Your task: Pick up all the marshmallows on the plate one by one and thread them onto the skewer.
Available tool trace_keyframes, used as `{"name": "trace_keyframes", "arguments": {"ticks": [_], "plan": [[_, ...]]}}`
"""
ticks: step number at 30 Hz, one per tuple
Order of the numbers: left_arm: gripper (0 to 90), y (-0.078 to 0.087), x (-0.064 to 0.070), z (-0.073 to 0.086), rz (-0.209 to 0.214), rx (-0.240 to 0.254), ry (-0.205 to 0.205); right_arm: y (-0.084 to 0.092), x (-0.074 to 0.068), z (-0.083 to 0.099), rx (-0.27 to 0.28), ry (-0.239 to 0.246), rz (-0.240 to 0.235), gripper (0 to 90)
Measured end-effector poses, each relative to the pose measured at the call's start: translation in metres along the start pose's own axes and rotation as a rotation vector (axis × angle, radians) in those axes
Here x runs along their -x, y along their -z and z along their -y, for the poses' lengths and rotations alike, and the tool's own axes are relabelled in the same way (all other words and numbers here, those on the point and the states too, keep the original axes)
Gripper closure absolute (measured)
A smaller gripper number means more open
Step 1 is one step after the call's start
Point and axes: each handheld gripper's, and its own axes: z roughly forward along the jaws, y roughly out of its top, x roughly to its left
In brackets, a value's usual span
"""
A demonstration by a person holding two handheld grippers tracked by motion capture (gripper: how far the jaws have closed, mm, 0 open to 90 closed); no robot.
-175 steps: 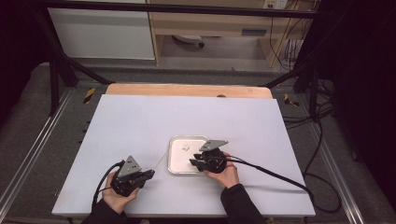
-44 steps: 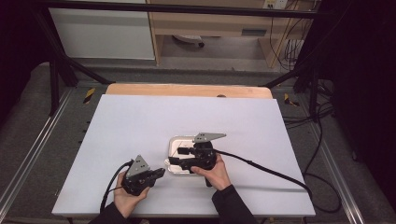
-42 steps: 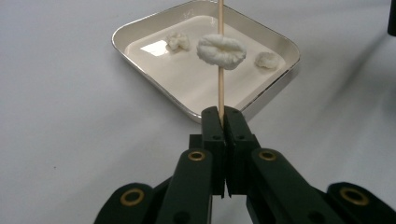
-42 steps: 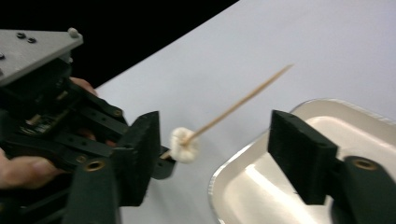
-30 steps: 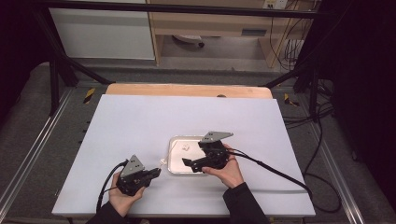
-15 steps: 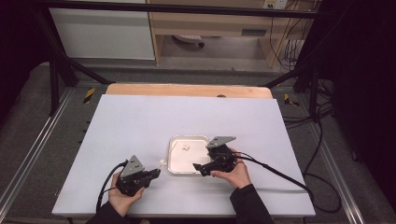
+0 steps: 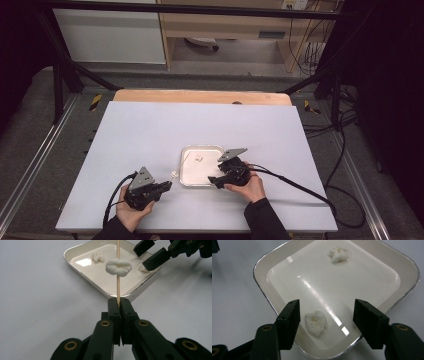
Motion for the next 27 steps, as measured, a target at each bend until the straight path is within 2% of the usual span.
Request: {"name": "trace_keyframes", "arguments": {"ticks": [4,11,17,27], "plan": [[88.4,-0.0001,-0.0002,-0.0001,0.000,-0.001,0.001,-0.0019,-0.0012,0.0017,-0.019,0.008,-0.011,47.4],[88.4,0.0001,0.0002,-0.0002,0.002,0.001,-0.002,-0.0019,-0.0025,0.0029,-0.014,0.029,-0.016,56.9],[88.4,0.0000,0.0008,-0.0002,0.002,0.003,-0.001,-0.0021,-0.0046,0.0038,-0.007,0.022,-0.025,68.0],[88.4,0.0002,0.0013,-0.0004,0.006,0.004,-0.004,-0.0011,-0.0043,0.0032,-0.001,0.010,-0.032,72.0]]}}
